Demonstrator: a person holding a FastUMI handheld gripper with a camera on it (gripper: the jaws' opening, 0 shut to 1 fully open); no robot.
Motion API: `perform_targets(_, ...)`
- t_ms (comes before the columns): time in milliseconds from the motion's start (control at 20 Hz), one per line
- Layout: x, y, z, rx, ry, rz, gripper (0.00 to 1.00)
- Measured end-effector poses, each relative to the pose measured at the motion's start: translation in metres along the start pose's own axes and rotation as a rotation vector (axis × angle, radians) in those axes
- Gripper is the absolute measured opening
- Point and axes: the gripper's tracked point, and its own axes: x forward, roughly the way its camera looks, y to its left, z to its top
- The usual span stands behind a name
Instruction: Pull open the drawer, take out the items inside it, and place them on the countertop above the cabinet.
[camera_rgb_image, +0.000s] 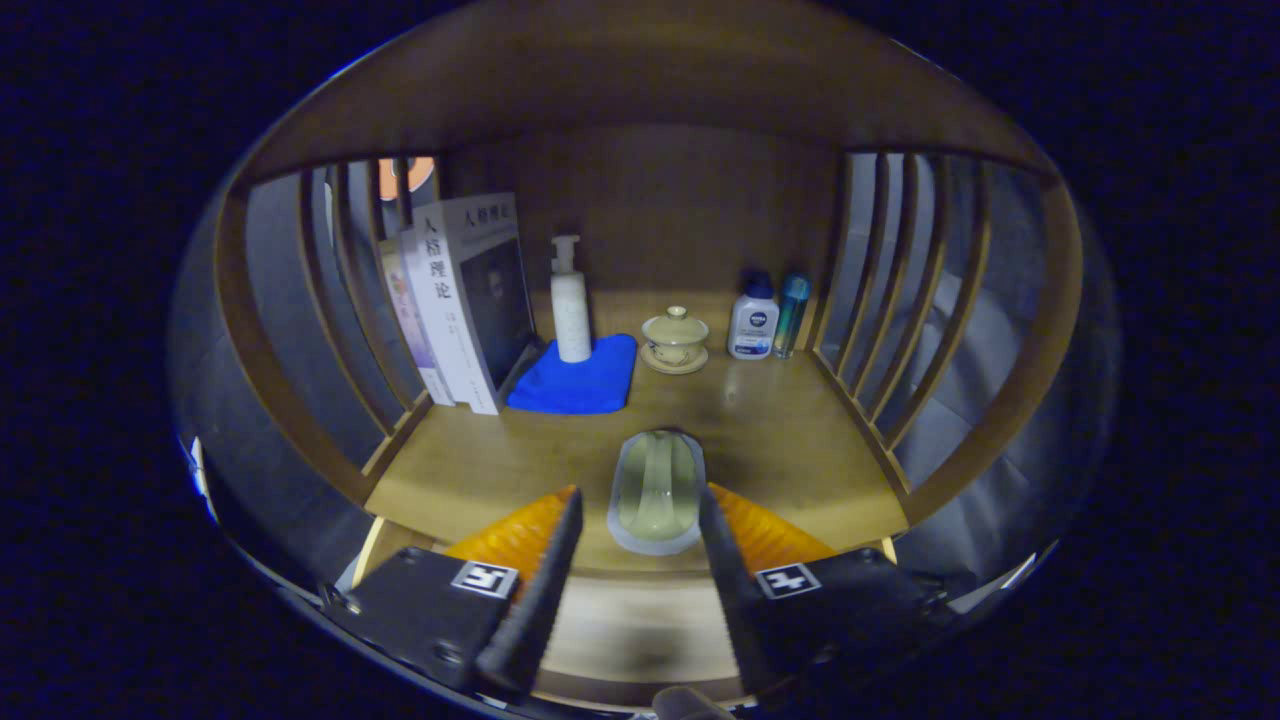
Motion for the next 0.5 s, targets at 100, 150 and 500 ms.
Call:
perform_targets(100,-0.022,0.008,-0.013,0.015,-0.063,0.028,0.89)
perform_targets(150,-0.033,0.014,-0.025,0.025,-0.085,0.051,0.96)
perform_targets(500,-0.100,0.012,-0.096,0.005,-0.355,0.018,0.96)
